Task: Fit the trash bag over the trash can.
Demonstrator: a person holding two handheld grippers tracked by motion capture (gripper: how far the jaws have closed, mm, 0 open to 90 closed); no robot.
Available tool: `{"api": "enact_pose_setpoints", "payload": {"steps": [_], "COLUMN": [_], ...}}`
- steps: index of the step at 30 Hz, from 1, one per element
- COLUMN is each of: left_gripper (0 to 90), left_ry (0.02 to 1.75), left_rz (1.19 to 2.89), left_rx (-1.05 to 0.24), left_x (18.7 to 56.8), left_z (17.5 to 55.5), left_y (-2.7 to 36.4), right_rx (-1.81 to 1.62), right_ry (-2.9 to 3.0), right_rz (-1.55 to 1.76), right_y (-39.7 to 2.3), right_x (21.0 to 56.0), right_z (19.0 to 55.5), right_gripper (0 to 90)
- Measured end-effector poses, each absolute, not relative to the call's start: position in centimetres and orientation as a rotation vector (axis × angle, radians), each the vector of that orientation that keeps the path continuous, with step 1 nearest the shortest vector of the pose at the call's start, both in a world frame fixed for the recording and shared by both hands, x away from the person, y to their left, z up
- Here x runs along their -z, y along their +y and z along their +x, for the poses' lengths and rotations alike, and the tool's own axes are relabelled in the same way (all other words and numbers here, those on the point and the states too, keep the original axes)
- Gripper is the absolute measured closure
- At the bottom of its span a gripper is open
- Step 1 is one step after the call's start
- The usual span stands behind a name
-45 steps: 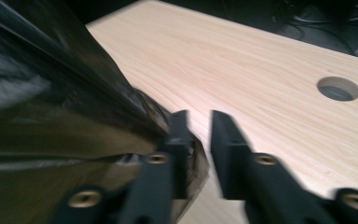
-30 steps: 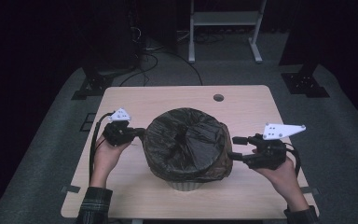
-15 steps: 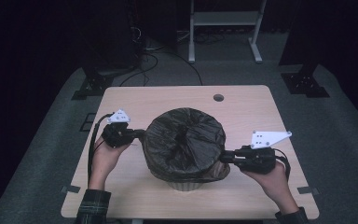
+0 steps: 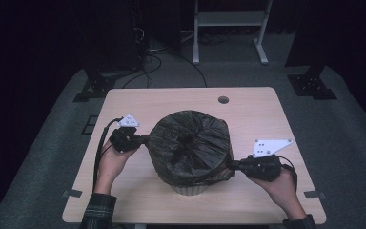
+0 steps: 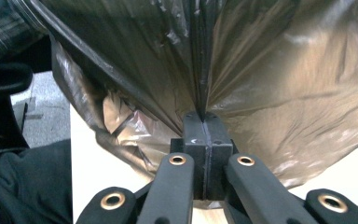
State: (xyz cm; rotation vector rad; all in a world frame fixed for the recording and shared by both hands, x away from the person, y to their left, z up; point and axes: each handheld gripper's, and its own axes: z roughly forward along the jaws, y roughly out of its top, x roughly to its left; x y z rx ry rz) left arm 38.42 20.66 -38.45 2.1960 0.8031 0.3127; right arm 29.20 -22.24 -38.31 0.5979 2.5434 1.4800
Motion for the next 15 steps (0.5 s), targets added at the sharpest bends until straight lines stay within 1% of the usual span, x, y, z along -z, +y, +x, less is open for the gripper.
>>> {"api": "enact_pose_setpoints", "payload": {"steps": [7,15], "left_gripper": [90.0,90.0], "left_ry": [0.825,0.886], "left_rz": [2.222,2.27], "left_rx": [-0.298,-0.262], "left_x": [39.3,41.6], "left_z": [38.7,38.9], "left_y": [20.6,21.3], "right_rx": [-1.397,-1.328], "right_ry": [2.601,2.669], "right_rz": [0.662,0.706], "right_y": [-22.5,-22.5], "right_x": [40.8,43.3], "right_z": [29.4,29.4], "right_gripper": [90.0,90.0]}}
